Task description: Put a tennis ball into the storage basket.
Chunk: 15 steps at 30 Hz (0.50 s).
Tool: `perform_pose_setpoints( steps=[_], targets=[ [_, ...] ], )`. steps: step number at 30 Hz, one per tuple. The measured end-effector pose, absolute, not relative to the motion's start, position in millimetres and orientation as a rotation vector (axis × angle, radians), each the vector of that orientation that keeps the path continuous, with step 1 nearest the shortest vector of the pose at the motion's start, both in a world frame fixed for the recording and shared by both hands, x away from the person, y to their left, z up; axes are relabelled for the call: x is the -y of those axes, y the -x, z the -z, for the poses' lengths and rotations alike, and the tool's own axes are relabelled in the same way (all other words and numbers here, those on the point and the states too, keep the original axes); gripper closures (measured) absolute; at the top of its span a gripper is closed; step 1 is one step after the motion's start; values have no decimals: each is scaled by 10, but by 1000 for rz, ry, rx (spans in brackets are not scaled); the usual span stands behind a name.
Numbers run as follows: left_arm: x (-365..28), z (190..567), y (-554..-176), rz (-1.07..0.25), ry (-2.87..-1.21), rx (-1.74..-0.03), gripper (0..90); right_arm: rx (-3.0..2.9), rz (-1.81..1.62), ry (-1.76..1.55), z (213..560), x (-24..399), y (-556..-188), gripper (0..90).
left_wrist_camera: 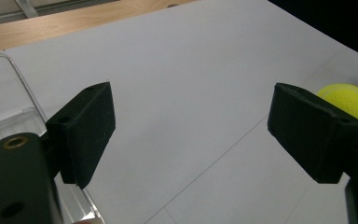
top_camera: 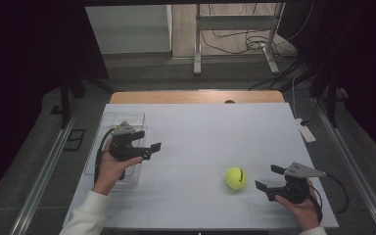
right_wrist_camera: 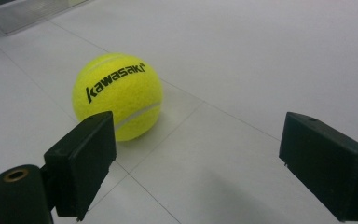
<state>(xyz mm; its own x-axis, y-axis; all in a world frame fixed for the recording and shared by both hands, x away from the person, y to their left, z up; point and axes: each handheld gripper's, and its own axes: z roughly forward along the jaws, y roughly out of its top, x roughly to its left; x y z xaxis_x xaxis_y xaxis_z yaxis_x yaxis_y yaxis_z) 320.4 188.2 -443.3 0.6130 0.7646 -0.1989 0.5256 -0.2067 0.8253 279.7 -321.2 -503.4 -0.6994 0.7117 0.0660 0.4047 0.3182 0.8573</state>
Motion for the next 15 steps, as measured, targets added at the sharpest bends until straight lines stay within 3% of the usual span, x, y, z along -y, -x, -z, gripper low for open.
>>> perform_pose_setpoints(
  steps=[15],
  targets=[
    [-1771,4409,-3188,-300,-1891,-995,160,-2262,-1330,-1007,5036,3240,-2782,117]
  ],
)
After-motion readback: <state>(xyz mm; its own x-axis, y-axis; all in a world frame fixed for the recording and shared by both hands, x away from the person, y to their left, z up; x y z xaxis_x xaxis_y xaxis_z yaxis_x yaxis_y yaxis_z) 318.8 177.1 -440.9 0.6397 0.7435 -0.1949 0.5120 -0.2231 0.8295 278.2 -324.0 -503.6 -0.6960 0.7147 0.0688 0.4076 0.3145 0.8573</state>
